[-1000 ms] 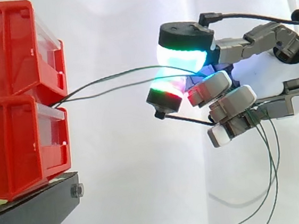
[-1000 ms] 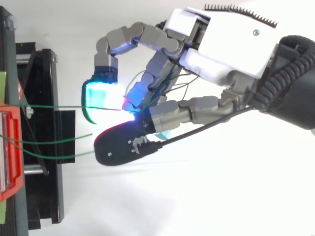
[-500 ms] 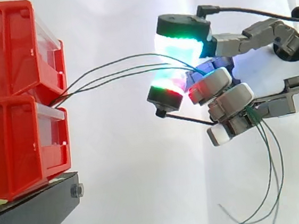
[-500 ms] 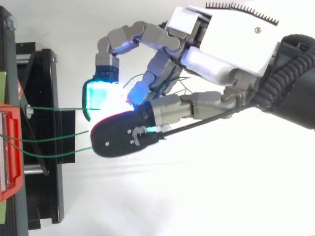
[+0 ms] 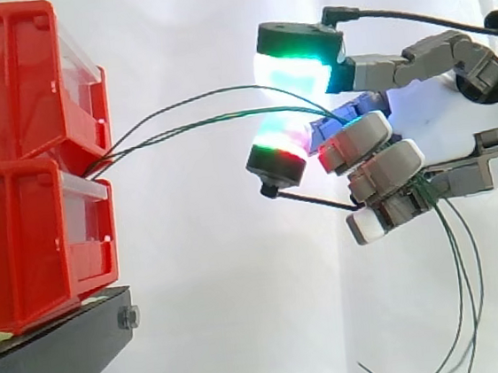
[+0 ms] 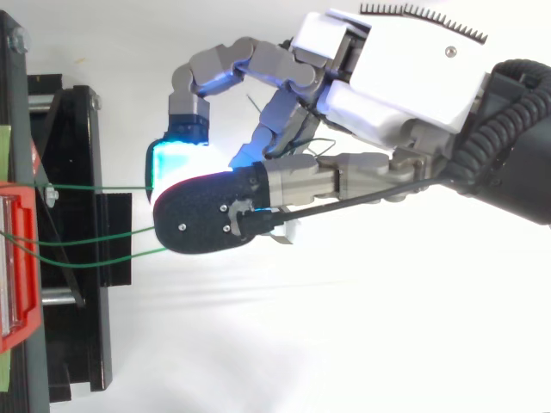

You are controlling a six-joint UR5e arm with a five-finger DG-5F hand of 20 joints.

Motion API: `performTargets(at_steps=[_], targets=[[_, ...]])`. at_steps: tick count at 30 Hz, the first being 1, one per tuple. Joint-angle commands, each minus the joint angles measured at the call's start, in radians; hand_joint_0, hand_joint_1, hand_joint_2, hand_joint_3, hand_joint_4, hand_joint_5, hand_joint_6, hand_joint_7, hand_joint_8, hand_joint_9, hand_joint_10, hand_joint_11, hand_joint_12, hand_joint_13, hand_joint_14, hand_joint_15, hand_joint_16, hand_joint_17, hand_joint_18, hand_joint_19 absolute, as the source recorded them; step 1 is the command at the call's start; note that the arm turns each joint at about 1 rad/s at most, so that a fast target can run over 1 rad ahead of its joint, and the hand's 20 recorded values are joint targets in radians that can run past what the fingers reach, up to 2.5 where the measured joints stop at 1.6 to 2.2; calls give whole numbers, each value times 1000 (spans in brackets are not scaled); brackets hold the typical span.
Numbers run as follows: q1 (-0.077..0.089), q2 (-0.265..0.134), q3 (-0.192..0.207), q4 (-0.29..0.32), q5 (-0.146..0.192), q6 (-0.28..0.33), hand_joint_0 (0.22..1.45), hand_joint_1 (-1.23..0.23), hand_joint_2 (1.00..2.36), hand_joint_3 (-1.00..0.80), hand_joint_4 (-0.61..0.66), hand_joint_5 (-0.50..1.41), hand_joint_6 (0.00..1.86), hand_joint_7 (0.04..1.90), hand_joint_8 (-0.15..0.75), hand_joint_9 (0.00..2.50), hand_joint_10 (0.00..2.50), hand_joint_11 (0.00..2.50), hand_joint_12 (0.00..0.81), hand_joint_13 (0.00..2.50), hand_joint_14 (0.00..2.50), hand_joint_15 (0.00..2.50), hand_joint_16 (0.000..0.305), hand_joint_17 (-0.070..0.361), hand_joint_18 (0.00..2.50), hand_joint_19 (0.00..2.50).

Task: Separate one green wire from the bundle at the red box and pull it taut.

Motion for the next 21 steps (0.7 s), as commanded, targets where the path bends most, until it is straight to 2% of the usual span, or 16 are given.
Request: performTargets(at_steps=[1, 6, 11, 15, 19, 21], targets=[[0, 0, 1, 0, 1, 0, 612, -645, 1016, -330, 130, -177, 820, 1258, 281, 1411, 26, 1516, 331, 1431, 31, 1266, 62, 140, 1025, 773], [0, 0, 3, 1, 0, 0, 595, -691, 1025, -166, 78, -182, 863, 1240, 288, 1398, 25, 1527, 342, 1423, 31, 1261, 62, 140, 1026, 769], [-5, 0, 21, -8, -2, -3, 595, -710, 1025, -149, 66, -182, 868, 1231, 289, 1393, 25, 1523, 347, 1369, 32, 1239, 62, 139, 1018, 769], [-6, 0, 46, -57, -3, -3, 593, -711, 1027, -131, 66, -178, 870, 1222, 289, 1386, 25, 1518, 360, 1295, 32, 1184, 62, 139, 1004, 760], [-6, 0, 58, -85, -5, -2, 592, -717, 1027, -119, 64, -172, 868, 1233, 291, 1335, 28, 1439, 395, 1129, 32, 1018, 61, 136, 928, 728], [-6, 0, 58, -86, -3, -2, 593, -724, 1027, -109, 69, -165, 863, 1257, 298, 1273, 30, 1311, 397, 967, 30, 824, 58, 131, 819, 685]])
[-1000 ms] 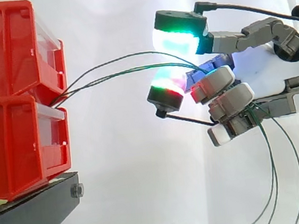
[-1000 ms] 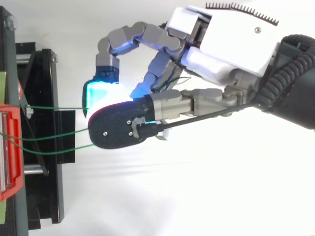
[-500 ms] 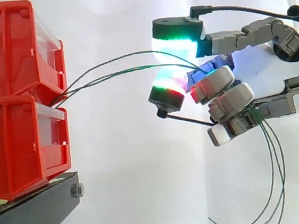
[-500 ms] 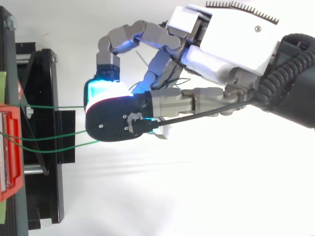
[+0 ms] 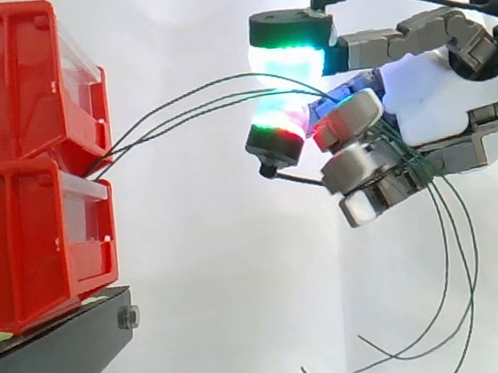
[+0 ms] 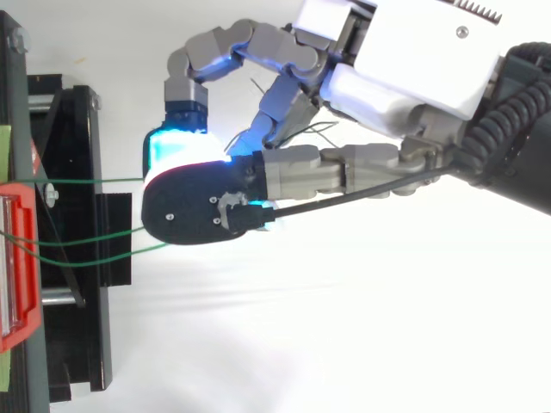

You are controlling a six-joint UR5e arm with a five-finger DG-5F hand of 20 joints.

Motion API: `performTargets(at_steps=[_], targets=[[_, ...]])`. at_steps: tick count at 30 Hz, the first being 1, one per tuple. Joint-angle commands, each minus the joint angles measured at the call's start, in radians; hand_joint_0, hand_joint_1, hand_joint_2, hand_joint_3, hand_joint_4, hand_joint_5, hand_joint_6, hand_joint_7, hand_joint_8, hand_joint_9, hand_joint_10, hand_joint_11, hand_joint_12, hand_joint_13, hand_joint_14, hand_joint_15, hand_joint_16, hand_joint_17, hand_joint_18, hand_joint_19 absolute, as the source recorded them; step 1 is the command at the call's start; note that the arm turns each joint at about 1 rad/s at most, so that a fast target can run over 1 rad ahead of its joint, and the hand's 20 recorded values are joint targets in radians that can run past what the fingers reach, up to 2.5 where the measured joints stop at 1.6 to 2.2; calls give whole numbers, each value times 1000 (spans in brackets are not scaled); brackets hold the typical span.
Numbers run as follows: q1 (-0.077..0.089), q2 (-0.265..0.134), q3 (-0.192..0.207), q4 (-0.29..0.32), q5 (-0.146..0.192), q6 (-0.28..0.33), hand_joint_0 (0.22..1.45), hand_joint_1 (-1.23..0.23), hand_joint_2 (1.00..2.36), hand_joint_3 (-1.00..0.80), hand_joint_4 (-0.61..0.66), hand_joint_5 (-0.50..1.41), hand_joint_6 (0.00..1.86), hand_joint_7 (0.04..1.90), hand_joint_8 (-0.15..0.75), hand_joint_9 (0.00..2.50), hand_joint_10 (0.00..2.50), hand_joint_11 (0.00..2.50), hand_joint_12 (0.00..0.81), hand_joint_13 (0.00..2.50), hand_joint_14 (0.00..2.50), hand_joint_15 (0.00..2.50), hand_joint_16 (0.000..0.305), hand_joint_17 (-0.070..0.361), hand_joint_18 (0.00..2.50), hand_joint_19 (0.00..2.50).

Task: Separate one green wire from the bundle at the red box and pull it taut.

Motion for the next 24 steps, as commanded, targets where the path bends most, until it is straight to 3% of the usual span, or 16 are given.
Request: performTargets(at_steps=[1, 5, 9, 17, 24], targets=[[0, 0, 4, -10, 1, 0, 592, -728, 1027, -104, 69, -162, 860, 1263, 295, 1235, 31, 1244, 392, 892, 28, 735, 57, 129, 768, 662], [0, 0, 4, -10, 1, -3, 589, -739, 1026, -93, 65, -152, 850, 1284, 271, 1035, 27, 816, 368, 631, 16, 403, 55, 123, 522, 497], [3, 0, 2, -10, 4, -3, 588, -750, 1026, -95, 60, -148, 845, 1296, 257, 908, 23, 606, 352, 465, 10, 241, 54, 121, 338, 336], [6, 0, -6, -10, 7, -4, 583, -755, 1026, -88, 48, -144, 838, 1314, 251, 842, 21, 525, 351, 414, 9, 211, 54, 121, 275, 279], [9, 0, -72, 1, 3, -1, 585, -775, 1029, -21, 8, -135, 843, 1337, 249, 834, 21, 528, 351, 412, 9, 214, 54, 122, 268, 267]])
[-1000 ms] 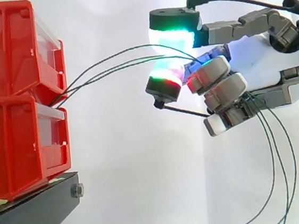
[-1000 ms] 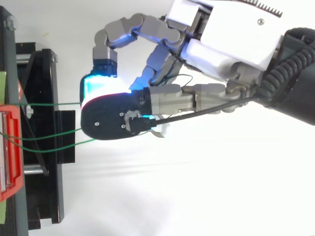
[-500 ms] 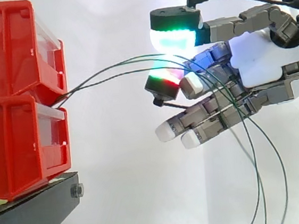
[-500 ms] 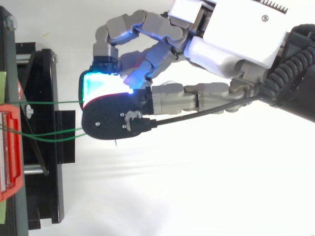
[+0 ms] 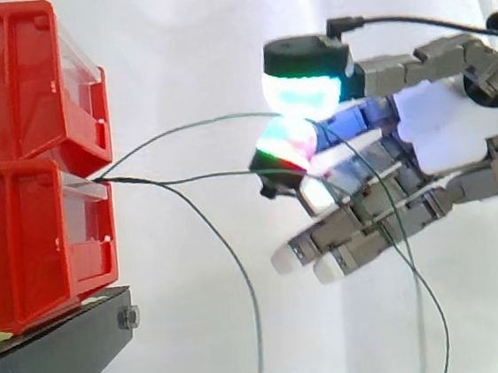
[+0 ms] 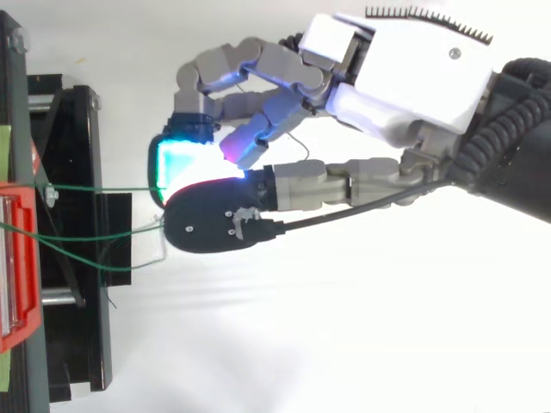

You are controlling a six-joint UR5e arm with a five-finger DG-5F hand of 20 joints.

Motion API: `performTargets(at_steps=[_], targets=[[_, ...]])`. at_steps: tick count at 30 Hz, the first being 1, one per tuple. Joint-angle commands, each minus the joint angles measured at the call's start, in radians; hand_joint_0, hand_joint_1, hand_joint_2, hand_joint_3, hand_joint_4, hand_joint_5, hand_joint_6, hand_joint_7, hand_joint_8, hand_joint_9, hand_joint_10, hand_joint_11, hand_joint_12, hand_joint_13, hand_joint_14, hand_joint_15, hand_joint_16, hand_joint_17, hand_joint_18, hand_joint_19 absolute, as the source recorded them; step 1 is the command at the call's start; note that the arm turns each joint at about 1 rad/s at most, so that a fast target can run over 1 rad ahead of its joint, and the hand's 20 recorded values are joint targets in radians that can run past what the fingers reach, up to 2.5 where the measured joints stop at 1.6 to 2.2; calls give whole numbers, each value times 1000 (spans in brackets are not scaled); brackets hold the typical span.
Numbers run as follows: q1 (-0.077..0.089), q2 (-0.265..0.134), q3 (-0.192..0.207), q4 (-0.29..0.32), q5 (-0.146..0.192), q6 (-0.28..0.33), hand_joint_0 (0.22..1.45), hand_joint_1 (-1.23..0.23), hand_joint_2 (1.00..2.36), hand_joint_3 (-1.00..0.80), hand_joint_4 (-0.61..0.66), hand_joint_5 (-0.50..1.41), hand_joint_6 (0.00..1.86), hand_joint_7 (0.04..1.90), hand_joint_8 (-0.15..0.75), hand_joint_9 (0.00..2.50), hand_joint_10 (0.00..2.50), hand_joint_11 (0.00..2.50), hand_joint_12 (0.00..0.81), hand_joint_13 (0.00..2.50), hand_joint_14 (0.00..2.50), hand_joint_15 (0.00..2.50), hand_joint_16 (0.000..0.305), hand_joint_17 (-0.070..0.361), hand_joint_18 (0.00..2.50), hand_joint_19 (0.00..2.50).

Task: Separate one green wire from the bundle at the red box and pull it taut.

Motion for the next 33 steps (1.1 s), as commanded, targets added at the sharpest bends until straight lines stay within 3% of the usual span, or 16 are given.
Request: performTargets(at_steps=[1, 9, 12, 17, 24, 33], targets=[[2, -1, -33, 11, 0, 3, 586, -776, 1028, -17, 4, -135, 843, 1339, 249, 834, 19, 530, 351, 412, 9, 217, 54, 123, 266, 268], [5, -1, -40, 26, -6, 11, 585, -778, 1028, -7, 10, -132, 844, 1338, 246, 849, 19, 544, 351, 413, 9, 222, 55, 124, 261, 276], [8, 0, -70, 37, -15, 18, 584, -776, 1028, -2, 15, -132, 845, 1337, 247, 854, 19, 542, 353, 414, 9, 221, 56, 125, 259, 268], [9, 0, -105, 128, -26, 24, 584, -776, 1027, -6, -8, -131, 846, 1331, 236, 805, 15, 409, 348, 391, 7, 159, 57, 128, 246, 219], [14, 0, -142, 187, -27, 21, 585, -780, 1027, -7, -13, -129, 840, 1346, 231, 736, 10, 251, 337, 362, 5, 113, 57, 128, 222, 181], [16, -1, -145, 190, -27, 17, 585, -778, 1027, -6, -3, -130, 841, 1337, 234, 746, 13, 288, 341, 368, 6, 129, 56, 127, 222, 190]])
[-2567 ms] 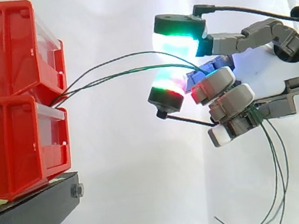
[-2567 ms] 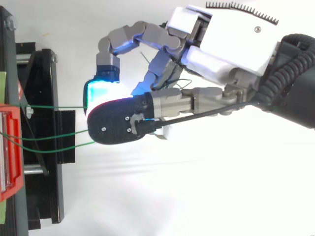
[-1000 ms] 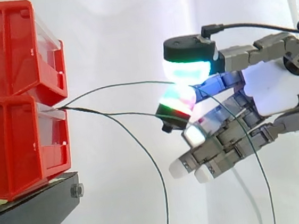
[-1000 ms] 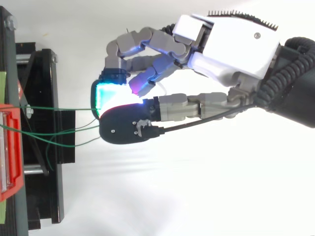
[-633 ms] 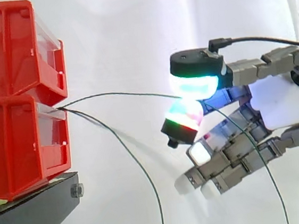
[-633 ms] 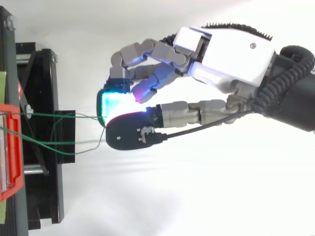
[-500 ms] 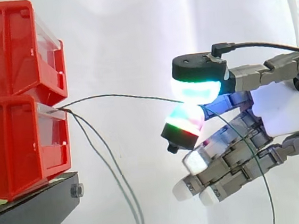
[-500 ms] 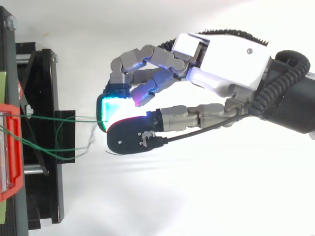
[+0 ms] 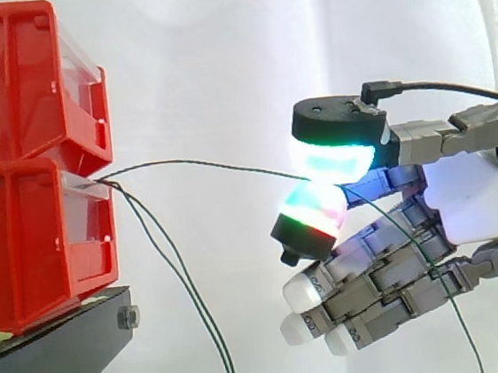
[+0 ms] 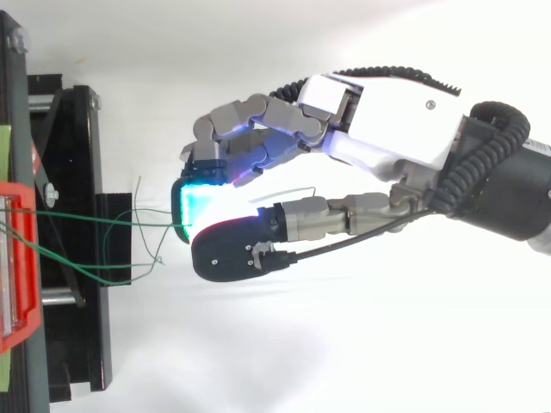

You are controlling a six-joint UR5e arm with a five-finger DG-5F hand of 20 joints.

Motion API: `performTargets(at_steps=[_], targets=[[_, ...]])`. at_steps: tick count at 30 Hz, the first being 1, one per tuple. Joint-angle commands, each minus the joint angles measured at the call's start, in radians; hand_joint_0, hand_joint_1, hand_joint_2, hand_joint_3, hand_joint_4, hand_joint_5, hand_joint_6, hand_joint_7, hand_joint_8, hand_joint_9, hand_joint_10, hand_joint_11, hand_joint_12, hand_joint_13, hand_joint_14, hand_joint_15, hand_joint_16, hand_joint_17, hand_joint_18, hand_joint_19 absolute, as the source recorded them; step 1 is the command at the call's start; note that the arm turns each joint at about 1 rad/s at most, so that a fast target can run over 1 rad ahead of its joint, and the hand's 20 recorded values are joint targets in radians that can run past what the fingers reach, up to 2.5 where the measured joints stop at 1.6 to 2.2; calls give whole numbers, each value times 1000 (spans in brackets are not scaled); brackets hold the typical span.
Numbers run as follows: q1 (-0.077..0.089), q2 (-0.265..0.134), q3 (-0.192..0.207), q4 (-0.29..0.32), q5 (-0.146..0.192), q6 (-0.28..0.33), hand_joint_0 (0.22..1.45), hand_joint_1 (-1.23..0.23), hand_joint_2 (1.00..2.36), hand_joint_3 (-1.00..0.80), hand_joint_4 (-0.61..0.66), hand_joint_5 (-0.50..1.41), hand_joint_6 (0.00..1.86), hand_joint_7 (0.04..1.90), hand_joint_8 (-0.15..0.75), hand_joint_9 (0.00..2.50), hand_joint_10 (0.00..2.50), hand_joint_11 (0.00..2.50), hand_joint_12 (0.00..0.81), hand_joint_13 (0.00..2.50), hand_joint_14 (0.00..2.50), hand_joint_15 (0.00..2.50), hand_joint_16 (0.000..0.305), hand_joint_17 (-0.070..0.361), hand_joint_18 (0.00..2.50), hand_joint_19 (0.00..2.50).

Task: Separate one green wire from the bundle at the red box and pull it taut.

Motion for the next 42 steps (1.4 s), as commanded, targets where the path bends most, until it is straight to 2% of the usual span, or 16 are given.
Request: performTargets(at_steps=[1, 27, 31, 42], targets=[[0, 0, -1, 1, 0, 0, 584, -778, 1027, -6, -3, -130, 842, 1337, 235, 752, 11, 302, 342, 371, 5, 130, 56, 127, 222, 199], [0, -1, -1, 1, 1, 0, 583, -778, 1027, 9, 7, -129, 844, 1327, 245, 839, 15, 355, 344, 398, 6, 138, 56, 126, 245, 233], [0, -1, -1, 1, 1, 0, 582, -778, 1028, 20, 24, -127, 847, 1327, 257, 873, 14, 365, 349, 423, 6, 152, 56, 125, 325, 298], [0, -1, -1, 1, 1, 0, 577, -754, 1029, 10, 70, -129, 852, 1318, 283, 1037, 18, 561, 365, 586, 11, 265, 56, 126, 443, 309]])
